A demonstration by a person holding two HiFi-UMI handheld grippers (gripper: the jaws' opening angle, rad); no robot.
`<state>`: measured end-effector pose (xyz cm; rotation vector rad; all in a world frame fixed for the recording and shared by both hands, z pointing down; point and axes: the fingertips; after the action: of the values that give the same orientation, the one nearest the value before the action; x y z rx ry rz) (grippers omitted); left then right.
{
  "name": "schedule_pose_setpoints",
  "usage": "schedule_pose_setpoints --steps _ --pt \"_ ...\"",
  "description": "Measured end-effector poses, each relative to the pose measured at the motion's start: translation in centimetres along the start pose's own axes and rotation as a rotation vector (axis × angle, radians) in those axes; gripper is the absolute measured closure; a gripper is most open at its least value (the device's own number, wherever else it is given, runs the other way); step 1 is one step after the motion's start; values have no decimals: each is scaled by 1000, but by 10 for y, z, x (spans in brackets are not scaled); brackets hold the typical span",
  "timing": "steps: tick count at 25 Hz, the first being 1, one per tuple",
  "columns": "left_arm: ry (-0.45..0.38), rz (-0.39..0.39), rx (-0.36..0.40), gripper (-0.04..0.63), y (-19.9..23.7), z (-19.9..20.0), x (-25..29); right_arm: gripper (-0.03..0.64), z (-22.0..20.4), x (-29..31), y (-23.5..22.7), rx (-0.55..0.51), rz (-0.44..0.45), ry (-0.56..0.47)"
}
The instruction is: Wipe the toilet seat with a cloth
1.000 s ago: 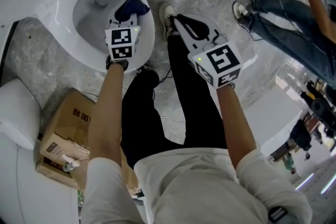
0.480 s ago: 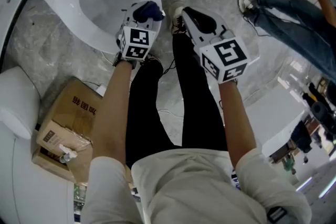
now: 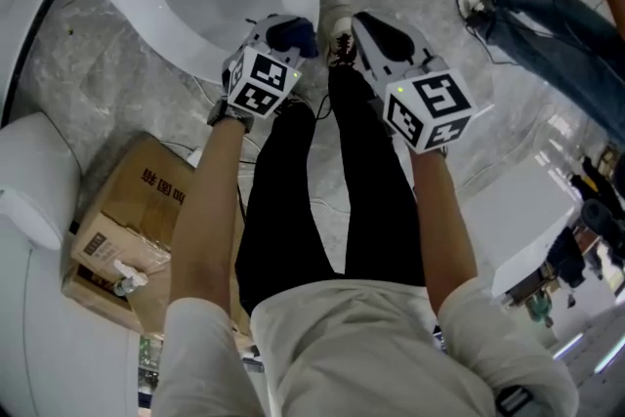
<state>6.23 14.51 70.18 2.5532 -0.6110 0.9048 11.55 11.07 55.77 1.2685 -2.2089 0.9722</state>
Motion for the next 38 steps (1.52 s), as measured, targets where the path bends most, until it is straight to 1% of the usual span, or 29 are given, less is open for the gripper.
schedule_pose_setpoints --steps 5,10,13,17,20,23,26,28,32,35,38 --pt "87 -55 56 572 -13 -12 -9 575 -16 2 2 6 10 28" --pt "150 -131 102 571 -31 -25 -22 575 -21 9 4 60 -15 31" --pt "183 -148 148 568 -34 -37 -29 575 -16 17 16 50 7 35" --pt "222 -156 178 565 -36 -50 -42 575 -9 24 29 24 36 43" --pt "250 -148 189 565 -32 -58 -51 575 -5 29 37 14 52 49" --pt "264 -144 180 565 -26 -67 -57 575 -6 32 43 -1 67 70" --pt "281 -126 183 565 -11 -74 -66 575 -5 39 48 -16 81 80" --pt "292 -108 198 565 0 -78 -73 575 -5 44 50 -20 88 80" --pt "305 -39 222 565 18 -86 -84 575 -3 49 54 -27 98 96" --pt "295 24 261 565 29 -87 -89 575 1 51 58 -38 107 114" --pt "283 71 276 565 43 -88 -95 575 6 57 63 -52 119 121"
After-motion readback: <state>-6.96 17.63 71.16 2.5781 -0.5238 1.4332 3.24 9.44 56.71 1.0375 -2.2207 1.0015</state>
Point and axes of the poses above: the fingertips, and each gripper's own axes: x forward along the fingers, y to its left, z out of its top, and after that the axes turned 5 degrees about x, right-handed
